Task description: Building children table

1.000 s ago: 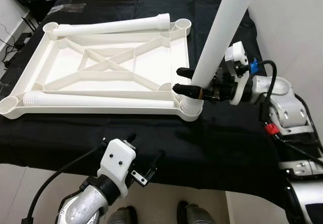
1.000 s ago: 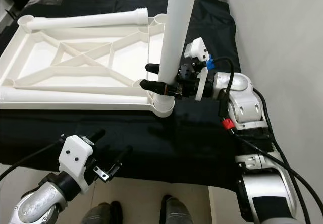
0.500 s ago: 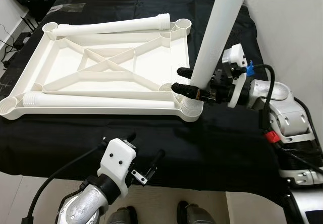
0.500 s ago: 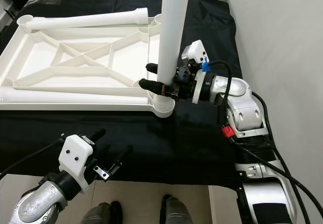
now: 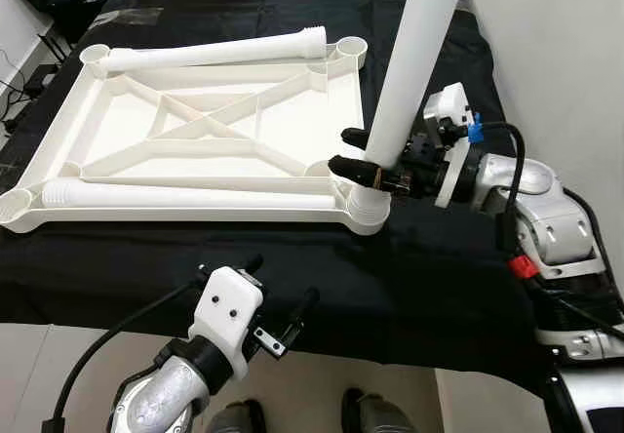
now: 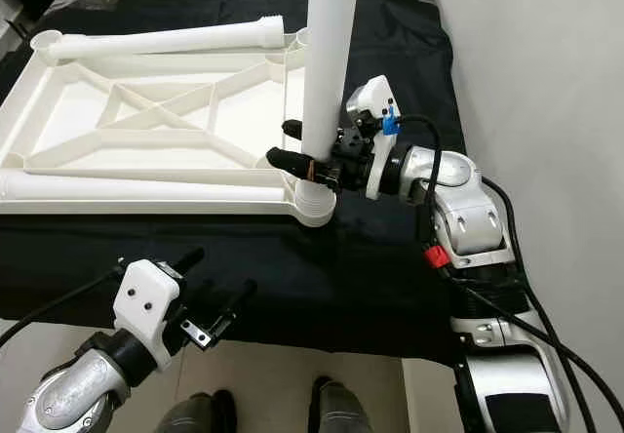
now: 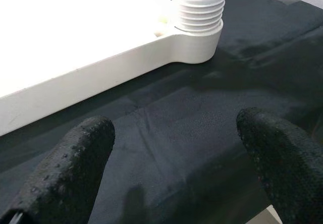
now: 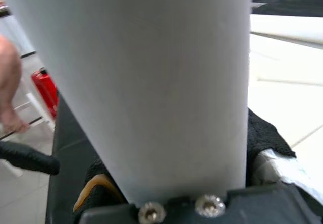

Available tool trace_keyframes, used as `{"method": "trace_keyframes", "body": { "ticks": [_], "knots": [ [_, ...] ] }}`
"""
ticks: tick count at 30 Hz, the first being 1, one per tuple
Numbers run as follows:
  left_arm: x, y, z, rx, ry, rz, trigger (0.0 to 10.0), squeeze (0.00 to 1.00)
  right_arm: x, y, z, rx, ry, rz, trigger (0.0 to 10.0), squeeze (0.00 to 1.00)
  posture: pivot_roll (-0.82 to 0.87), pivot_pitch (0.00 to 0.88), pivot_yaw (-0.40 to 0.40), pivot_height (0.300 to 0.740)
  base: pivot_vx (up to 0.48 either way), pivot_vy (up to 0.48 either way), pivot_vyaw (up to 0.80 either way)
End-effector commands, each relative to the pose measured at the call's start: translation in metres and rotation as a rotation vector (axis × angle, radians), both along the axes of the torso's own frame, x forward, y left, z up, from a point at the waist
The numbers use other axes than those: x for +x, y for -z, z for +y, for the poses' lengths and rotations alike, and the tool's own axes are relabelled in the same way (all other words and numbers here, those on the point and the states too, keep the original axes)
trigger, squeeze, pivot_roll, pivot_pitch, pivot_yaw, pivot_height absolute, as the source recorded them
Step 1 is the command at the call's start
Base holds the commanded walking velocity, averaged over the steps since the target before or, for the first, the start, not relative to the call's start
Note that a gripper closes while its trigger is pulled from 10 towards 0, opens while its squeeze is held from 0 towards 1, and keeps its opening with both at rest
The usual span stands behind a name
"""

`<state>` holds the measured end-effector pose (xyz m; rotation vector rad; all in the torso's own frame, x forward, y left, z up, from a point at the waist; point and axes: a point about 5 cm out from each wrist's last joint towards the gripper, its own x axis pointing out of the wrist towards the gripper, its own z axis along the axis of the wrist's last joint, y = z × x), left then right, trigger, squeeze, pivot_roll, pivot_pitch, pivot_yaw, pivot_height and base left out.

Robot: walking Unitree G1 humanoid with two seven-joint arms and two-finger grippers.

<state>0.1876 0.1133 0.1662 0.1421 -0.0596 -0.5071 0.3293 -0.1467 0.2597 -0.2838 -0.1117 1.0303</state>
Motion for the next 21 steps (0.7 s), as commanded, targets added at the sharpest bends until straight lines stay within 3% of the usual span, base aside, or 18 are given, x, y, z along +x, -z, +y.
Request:
{"method": "trace_keyframes", "body": {
  "ticks": [1, 12, 21],
  "knots": [
    [-0.002, 0.005, 0.002, 0.009, -0.007, 0.024, 10.0, 0.0, 0.004, 0.03, -0.006, -0.052, 0.095, 0.118, 10.0, 0.0, -0.01, 0.293, 0.005, 0.74, 0.0, 0.0, 0.0],
    [-0.001, 0.005, 0.002, 0.009, -0.008, 0.024, 10.0, 0.0, -0.002, 0.04, -0.004, -0.031, 0.165, 0.139, 10.0, 0.0, -0.01, 0.293, 0.004, 0.74, 0.0, 0.0, 0.0],
    [0.0, 0.005, 0.003, 0.01, -0.009, 0.023, 10.0, 0.0, -0.013, 0.049, 0.003, -0.018, 0.324, 0.136, 10.0, 0.0, -0.02, 0.289, 0.004, 0.74, 0.0, 0.0, 0.0]
  ]
}}
